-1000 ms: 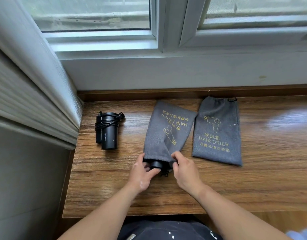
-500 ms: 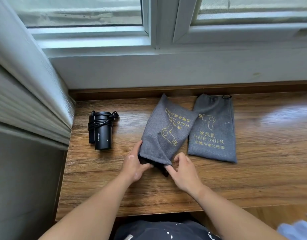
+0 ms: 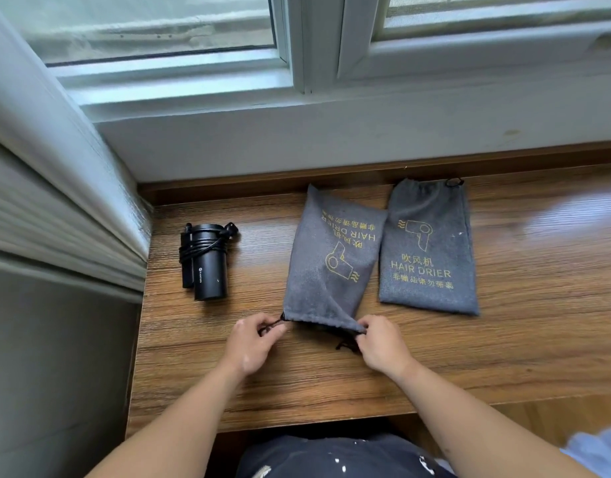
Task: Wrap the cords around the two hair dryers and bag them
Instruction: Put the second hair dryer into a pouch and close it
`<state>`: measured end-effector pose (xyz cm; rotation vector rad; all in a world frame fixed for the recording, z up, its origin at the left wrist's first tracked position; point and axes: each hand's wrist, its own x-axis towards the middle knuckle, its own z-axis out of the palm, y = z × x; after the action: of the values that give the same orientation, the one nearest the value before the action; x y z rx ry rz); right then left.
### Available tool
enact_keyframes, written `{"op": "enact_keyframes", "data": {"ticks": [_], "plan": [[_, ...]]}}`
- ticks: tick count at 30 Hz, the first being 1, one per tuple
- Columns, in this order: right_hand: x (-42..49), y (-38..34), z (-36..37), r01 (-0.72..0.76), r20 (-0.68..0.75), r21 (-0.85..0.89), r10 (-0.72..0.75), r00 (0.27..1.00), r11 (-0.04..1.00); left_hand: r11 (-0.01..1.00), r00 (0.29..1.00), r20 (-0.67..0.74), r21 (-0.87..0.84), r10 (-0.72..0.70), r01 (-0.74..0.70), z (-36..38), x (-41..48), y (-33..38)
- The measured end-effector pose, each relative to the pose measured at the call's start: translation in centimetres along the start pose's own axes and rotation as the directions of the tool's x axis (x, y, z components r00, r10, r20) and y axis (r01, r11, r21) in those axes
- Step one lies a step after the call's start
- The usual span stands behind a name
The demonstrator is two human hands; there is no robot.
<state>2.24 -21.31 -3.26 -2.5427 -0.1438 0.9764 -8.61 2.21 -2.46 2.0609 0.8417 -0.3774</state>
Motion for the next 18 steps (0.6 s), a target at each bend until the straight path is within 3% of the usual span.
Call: {"op": "enact_keyframes", "data": {"ticks": [3, 7, 11, 14, 18], "plan": [[-0.2, 1.5, -1.5, 0.078, 0.038, -0.056, -0.076, 0.996, 0.995, 0.998, 1.000, -0.004, -0.068, 0.004, -0.004, -1.7, -0.5, -1.0], [-0.7, 2.7, -2.5, 0.153, 0.086, -0.070, -0.146, 0.985, 0.986, 1.000, 0.996, 0.086, 0.011, 0.017, -0.018, -2.1, -0.9, -1.0], [-1.4, 3.2, -2.8, 0.202, 0.086, -0.214, -0.188, 0.979, 0.956, 0.990, 0.988, 0.154, 0.130, 0.031, -0.052, -1.4, -1.2, -1.2], [-2.0, 3.6, -3.3, 0.225, 0.115, -0.353, -0.197, 0.974, 0.908, 0.979, 0.991, 0.127, 0.193, 0.035, -0.059, -1.2, -1.5, -1.5], [-2.5, 4.8, -4.4, 0.255, 0.184, -0.411, -0.194, 0.963, 0.875, 0.974, 0.998, 0.067, 0.226, 0.017, -0.031, -1.8, -1.6, -2.5]]}}
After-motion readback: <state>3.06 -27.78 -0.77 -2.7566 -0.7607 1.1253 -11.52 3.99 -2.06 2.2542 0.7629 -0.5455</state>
